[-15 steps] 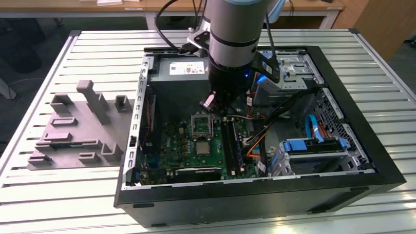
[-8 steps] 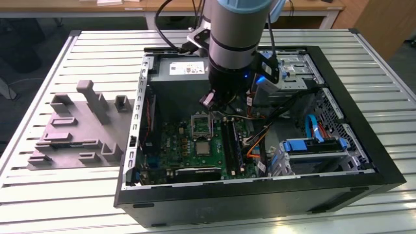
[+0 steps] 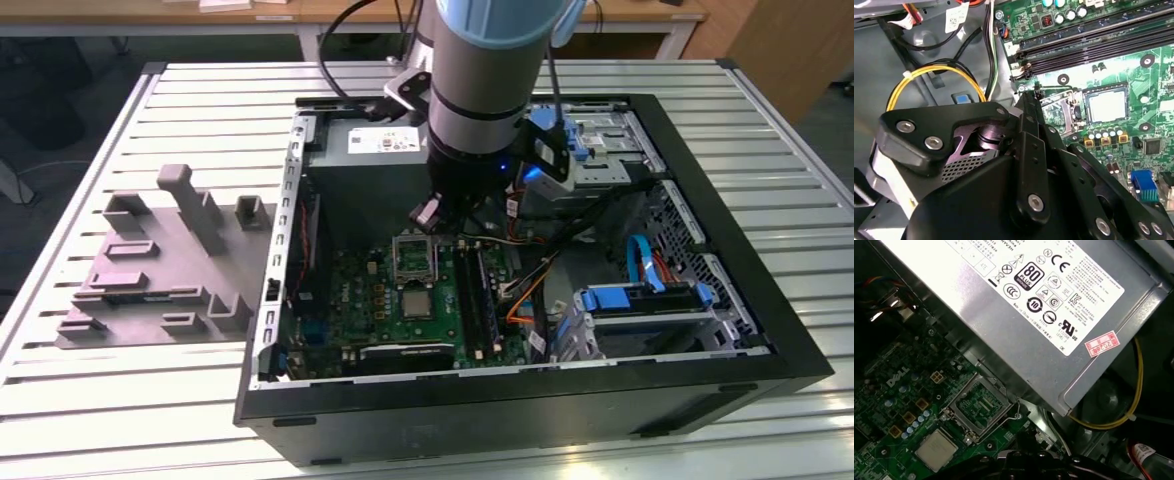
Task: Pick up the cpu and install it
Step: 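Close the cpu cover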
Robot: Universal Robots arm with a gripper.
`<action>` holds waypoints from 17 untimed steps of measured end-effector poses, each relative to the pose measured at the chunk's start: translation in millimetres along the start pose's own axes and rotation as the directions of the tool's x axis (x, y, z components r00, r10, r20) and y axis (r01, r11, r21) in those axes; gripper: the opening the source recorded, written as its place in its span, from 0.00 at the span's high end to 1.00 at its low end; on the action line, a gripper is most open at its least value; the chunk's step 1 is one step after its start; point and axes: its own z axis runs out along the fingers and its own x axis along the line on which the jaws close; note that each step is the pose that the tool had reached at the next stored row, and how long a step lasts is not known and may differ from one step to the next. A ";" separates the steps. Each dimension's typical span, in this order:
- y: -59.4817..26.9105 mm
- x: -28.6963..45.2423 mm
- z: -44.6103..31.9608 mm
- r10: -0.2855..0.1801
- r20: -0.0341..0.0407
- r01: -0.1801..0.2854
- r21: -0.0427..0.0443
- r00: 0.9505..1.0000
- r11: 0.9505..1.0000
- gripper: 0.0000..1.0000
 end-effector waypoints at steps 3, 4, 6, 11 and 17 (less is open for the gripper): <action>0.0 0.0 0.3 -0.007 0.021 0.008 -0.024 1.000 1.000 0.89; -0.1 0.1 0.6 -0.008 0.027 0.009 -0.031 1.000 0.999 0.89; -0.4 0.4 3.9 -0.011 0.027 0.012 -0.032 1.000 0.999 0.89; -1.4 1.2 10.9 -0.052 0.021 0.052 -0.036 0.998 0.998 0.89; -2.6 1.8 18.5 -0.061 0.020 0.061 -0.036 0.998 0.997 0.89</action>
